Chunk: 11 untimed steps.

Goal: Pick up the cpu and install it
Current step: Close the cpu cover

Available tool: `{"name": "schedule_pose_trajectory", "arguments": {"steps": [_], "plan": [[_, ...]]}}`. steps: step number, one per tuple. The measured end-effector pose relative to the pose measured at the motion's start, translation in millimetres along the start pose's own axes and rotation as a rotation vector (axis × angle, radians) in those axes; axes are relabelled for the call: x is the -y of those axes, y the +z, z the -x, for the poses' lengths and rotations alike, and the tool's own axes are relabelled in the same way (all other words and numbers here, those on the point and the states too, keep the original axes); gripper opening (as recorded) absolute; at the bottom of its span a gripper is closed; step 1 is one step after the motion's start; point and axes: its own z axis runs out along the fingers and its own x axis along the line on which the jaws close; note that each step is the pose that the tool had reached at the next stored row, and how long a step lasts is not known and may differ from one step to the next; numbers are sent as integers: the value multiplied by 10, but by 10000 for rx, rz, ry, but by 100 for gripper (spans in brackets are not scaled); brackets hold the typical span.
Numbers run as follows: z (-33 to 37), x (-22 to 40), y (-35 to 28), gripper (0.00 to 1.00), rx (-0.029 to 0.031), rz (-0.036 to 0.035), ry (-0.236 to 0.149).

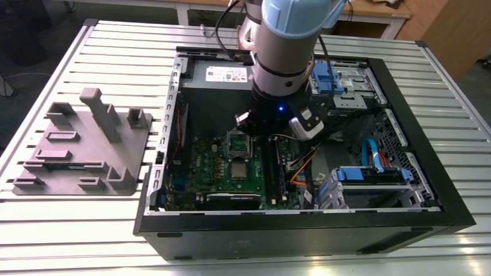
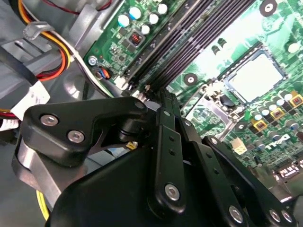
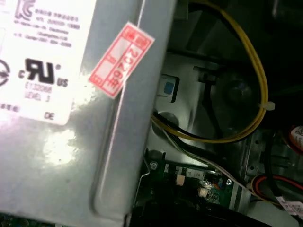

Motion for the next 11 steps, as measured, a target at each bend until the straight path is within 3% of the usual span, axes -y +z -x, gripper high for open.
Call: {"name": "schedule_pose_trajectory", "arguments": {"steps": [11], "plan": [[16, -79, 36, 10, -1, 7, -28]]}}
